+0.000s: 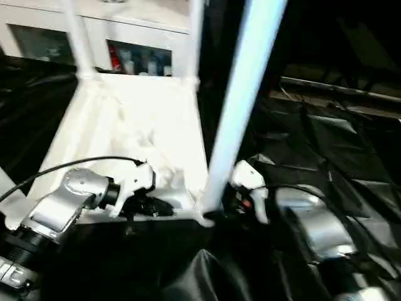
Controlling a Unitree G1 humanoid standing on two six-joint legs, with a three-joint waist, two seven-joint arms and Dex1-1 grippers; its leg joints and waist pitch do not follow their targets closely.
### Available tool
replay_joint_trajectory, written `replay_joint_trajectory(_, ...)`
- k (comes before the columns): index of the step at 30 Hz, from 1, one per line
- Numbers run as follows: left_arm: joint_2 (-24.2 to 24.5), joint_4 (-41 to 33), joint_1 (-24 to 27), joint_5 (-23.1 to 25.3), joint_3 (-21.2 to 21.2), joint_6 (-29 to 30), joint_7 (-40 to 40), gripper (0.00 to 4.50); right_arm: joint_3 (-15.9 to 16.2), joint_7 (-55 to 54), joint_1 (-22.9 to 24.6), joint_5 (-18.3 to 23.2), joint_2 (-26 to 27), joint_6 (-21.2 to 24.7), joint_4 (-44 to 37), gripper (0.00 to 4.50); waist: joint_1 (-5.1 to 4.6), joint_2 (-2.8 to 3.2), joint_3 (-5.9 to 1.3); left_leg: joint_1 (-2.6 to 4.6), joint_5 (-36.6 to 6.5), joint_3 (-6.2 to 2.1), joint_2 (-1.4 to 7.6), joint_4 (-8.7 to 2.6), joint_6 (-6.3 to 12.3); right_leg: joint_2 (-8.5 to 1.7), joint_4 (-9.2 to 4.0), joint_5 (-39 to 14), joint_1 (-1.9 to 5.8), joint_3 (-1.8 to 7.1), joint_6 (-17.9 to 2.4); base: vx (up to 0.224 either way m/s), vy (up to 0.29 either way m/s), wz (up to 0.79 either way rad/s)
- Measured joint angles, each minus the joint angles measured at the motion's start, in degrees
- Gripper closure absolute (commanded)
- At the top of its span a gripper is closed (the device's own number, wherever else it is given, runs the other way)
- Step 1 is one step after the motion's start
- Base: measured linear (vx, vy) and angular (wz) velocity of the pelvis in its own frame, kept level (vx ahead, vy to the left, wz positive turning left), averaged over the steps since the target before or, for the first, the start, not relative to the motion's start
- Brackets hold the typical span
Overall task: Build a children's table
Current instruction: Rotate leg to tighten
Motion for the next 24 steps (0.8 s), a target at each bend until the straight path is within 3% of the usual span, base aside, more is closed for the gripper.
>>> replay_joint_trajectory(16, 0.37, 0.30, -0.15, -0.17, 0.03, -0.75, -0.59, 4.50, 0.05, -1.25, 1.25, -2.05, -1.96, -2.47, 1.73, 1.43, -0.14, 0.40, 0.20, 0.00, 0.01, 0.11, 0.10, 0.08, 0.01, 0.00, 0.07, 0.04, 0.00, -0.01, 0.04, 0.000, 0.000, 0.00)
replay_joint_trajectory(24, 1.87, -0.68, 0.90, -1.04, 0.21, -2.27, -1.32, 4.50, -0.07, -0.34, 3.14, -1.92, -5.54, -2.55, -0.36, 1.43, -0.18, 0.50, 0.27, 0.00, 0.01, 0.13, 0.13, 0.10, 0.01, 0.01, 0.12, 0.01, -0.02, -0.01, 0.08, 0.000, 0.000, 0.00)
